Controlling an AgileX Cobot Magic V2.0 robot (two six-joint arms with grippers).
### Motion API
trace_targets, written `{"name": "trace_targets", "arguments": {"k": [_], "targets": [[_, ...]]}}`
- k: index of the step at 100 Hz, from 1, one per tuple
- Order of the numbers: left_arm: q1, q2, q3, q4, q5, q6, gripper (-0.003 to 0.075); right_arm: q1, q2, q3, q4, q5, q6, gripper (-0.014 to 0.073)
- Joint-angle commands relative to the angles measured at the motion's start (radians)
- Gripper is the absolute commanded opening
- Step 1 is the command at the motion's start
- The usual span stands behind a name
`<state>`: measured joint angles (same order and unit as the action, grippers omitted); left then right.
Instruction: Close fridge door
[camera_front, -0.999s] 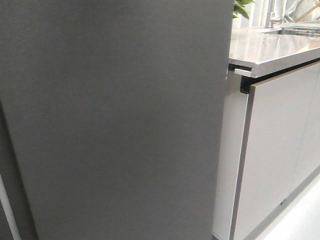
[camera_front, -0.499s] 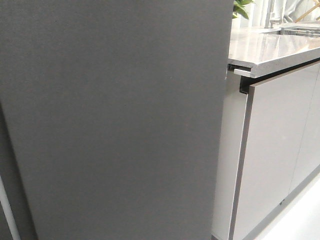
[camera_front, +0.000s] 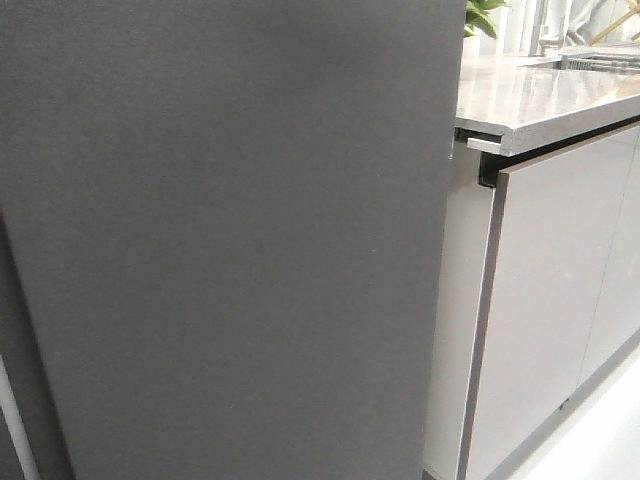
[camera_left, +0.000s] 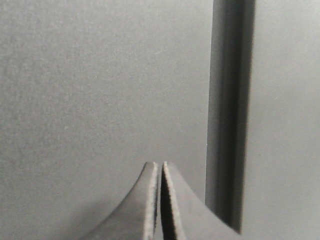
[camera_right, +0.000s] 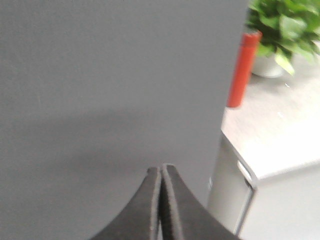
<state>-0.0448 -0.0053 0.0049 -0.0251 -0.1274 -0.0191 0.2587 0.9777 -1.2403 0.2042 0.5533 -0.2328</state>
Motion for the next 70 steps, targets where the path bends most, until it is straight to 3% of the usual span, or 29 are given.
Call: {"name": "trace_targets", "arguments": {"k": [1,41,70], "targets": [[-0.009,-0.020,0.035,-0.005,-0.073,-0.004,-0.0020,-0.008,-0.098,0.074,0.002,-0.084,0.016,-0.0043],[-0.009,-0.020,0.035,-0.005,-0.073,-0.004,-0.0020,-0.008,-0.331,0.354,0.002,-0.147,0.090,-0.0043],[-0.009,-0.020,0.035,-0.005,-0.073,-0.004,-0.0020,-0.008,-0.344,0.392,0.002,-0.126,0.090,-0.0045]]}}
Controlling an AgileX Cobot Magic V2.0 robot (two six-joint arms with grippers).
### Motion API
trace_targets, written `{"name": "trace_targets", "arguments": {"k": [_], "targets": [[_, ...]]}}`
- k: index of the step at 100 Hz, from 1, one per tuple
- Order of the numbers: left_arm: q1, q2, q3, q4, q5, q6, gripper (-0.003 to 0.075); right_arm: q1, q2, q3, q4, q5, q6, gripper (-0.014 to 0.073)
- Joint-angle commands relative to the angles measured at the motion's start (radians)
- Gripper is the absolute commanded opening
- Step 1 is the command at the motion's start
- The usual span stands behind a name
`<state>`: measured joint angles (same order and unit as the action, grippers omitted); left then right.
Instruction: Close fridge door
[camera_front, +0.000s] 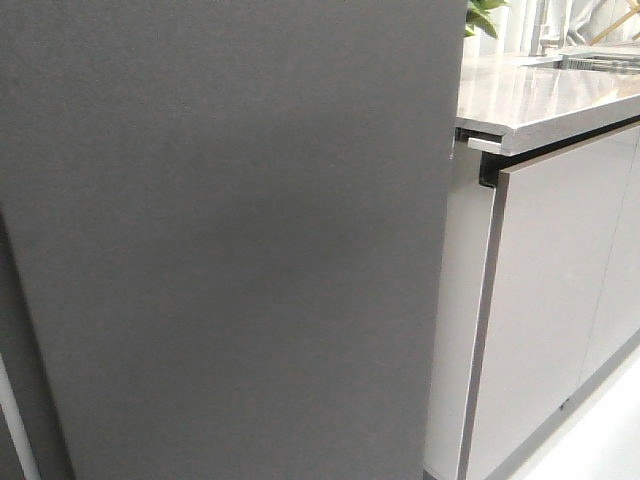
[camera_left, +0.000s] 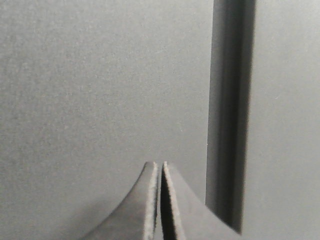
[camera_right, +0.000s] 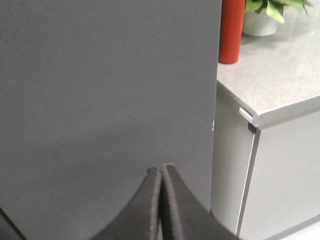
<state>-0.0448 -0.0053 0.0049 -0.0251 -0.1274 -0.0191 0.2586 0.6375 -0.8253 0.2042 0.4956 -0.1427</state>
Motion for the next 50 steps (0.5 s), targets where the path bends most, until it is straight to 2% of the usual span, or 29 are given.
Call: {"name": "trace_targets", "arguments": {"k": [1,50], "targets": [[-0.009,-0.020,0.035,-0.005,-0.073,-0.004,-0.0020,-0.008,-0.004,-0.023,0.002,-0.068,-0.001,-0.0045],[-0.009,-0.020,0.035,-0.005,-0.073,-0.004,-0.0020,-0.008,-0.009,-0.021,-0.002,-0.078,-0.002,-0.0045]]}}
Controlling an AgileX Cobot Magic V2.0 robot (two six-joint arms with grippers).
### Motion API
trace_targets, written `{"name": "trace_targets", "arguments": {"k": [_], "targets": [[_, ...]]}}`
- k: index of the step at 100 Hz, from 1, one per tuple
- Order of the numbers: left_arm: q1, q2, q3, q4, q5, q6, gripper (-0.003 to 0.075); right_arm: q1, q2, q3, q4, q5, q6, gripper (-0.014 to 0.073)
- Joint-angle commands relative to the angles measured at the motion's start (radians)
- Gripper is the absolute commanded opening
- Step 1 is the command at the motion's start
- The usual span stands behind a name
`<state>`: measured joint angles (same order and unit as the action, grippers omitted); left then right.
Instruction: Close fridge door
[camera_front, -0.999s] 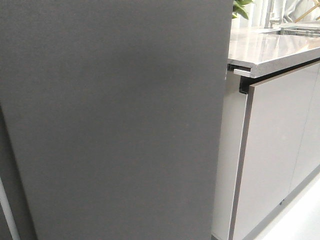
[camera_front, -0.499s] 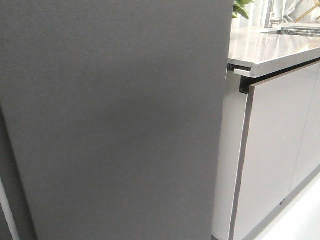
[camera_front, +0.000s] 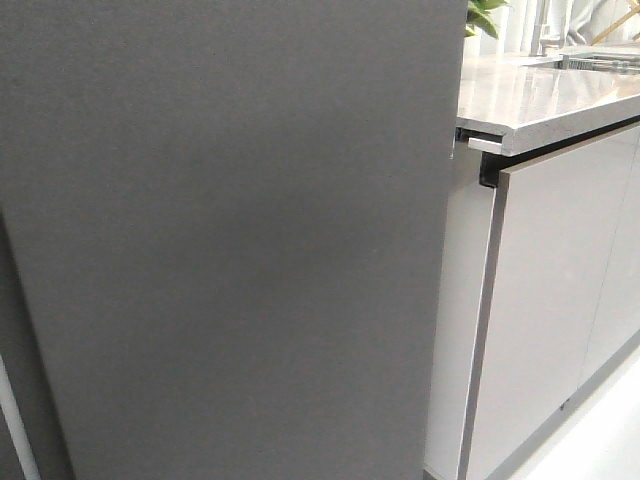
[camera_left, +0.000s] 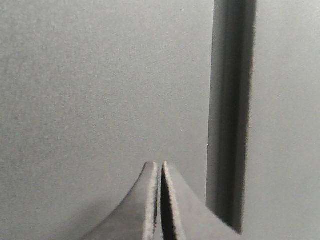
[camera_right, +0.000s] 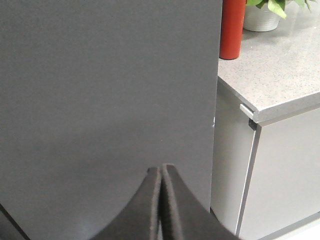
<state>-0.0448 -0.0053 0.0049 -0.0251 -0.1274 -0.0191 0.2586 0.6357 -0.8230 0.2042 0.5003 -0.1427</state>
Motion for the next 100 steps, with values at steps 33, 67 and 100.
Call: {"name": "trace_targets", "arguments": {"k": [33,67,100], "targets": [[-0.009,-0.020,0.035,-0.005,-0.073,-0.004,-0.0020,-0.217,-0.217,0.221,0.009,-0.188,-0.002,-0.0045],[-0.009,-0.020,0.035,-0.005,-0.073,-0.004,-0.0020,-0.329,-0.532,0.713,0.009,-0.520,-0.002,-0.0044],[-0.009,-0.020,0.035,-0.005,-0.073,-0.004,-0.0020,-0.333,-0.623,0.859,0.009,-0.563,-0.002,-0.0045]]}}
